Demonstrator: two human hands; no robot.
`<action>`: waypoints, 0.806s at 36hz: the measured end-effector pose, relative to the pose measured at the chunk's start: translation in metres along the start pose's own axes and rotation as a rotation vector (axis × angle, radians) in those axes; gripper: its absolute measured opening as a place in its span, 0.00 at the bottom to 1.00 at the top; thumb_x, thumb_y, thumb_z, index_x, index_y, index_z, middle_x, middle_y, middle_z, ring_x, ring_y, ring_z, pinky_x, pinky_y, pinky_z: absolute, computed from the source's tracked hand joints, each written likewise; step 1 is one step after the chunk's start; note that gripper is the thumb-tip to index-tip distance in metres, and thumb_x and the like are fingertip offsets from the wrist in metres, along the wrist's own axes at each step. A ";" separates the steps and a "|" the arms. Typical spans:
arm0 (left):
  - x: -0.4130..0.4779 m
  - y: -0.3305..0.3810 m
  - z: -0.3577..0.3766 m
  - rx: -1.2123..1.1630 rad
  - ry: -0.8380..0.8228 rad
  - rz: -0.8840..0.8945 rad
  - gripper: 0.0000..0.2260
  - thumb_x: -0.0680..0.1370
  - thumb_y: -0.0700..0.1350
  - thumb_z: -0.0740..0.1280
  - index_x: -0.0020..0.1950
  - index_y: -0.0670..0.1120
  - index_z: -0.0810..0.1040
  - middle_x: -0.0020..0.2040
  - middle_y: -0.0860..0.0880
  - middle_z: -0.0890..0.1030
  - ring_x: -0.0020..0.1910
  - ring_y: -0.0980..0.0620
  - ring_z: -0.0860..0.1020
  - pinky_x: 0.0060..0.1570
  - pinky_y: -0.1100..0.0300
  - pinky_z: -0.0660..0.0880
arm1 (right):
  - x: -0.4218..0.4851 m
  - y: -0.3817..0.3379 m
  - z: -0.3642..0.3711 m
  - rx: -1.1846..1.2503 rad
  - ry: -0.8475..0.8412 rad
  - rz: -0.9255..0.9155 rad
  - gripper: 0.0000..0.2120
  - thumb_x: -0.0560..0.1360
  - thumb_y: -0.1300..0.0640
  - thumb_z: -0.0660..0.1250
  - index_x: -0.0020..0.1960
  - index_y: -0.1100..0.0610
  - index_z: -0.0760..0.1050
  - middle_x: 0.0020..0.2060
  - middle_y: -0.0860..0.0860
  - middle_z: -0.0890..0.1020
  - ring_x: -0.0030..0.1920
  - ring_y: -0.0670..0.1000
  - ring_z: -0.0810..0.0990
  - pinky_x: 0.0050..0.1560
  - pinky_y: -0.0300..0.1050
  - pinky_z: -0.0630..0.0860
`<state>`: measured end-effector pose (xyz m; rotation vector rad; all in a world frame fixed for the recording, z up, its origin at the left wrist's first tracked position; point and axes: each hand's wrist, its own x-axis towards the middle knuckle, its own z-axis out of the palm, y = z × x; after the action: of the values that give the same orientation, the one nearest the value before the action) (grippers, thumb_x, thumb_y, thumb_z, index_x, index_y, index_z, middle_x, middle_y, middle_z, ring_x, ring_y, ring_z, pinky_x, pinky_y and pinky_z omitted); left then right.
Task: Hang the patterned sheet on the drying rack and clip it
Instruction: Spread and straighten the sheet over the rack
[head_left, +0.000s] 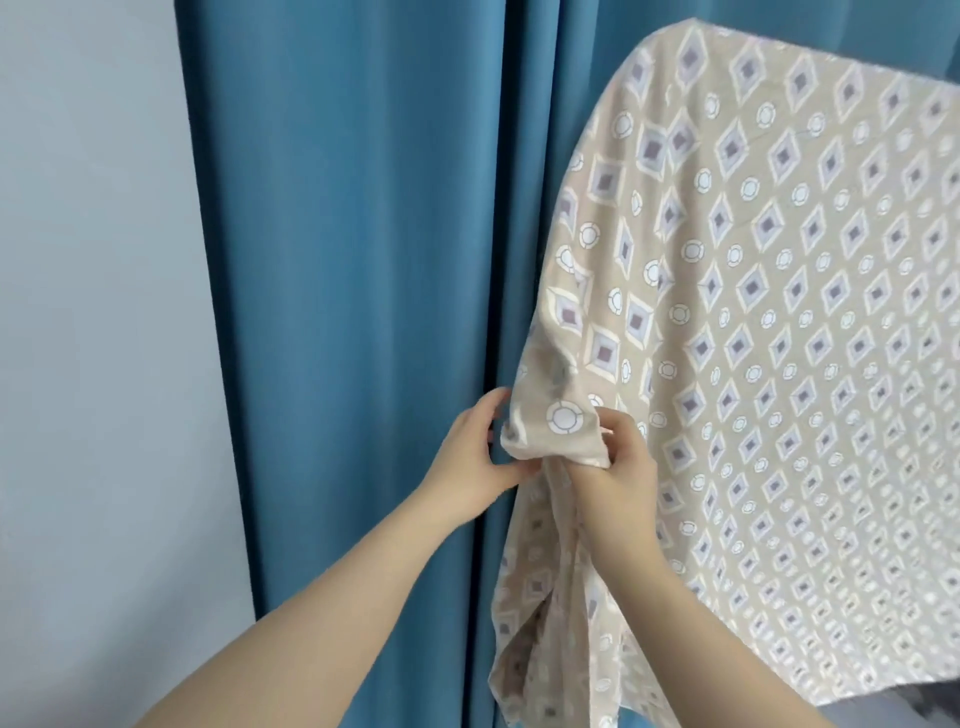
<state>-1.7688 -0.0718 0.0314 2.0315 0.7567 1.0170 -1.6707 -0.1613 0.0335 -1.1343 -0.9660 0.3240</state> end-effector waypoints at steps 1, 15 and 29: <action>0.004 0.007 0.004 -0.054 0.043 0.021 0.24 0.70 0.42 0.70 0.64 0.54 0.69 0.60 0.52 0.75 0.58 0.55 0.75 0.57 0.59 0.73 | 0.000 -0.002 -0.004 -0.012 0.009 0.000 0.11 0.66 0.58 0.71 0.43 0.46 0.73 0.36 0.49 0.78 0.34 0.43 0.74 0.37 0.36 0.72; 0.005 0.104 -0.051 -0.122 0.587 0.447 0.13 0.74 0.39 0.62 0.38 0.58 0.69 0.31 0.53 0.74 0.29 0.59 0.68 0.35 0.65 0.70 | 0.005 -0.038 -0.013 -0.305 0.088 -0.266 0.13 0.66 0.55 0.70 0.39 0.40 0.68 0.30 0.45 0.73 0.33 0.38 0.72 0.34 0.32 0.67; 0.003 0.118 -0.065 -0.129 0.465 0.229 0.11 0.75 0.37 0.60 0.37 0.51 0.72 0.33 0.42 0.74 0.32 0.49 0.69 0.31 0.56 0.71 | 0.014 -0.047 -0.010 -0.465 0.035 -0.240 0.24 0.68 0.53 0.68 0.62 0.45 0.66 0.46 0.40 0.73 0.44 0.45 0.76 0.45 0.48 0.75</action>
<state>-1.8011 -0.1130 0.1552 1.8168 0.6753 1.6613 -1.6659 -0.1782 0.0807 -1.4184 -1.1672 -0.1240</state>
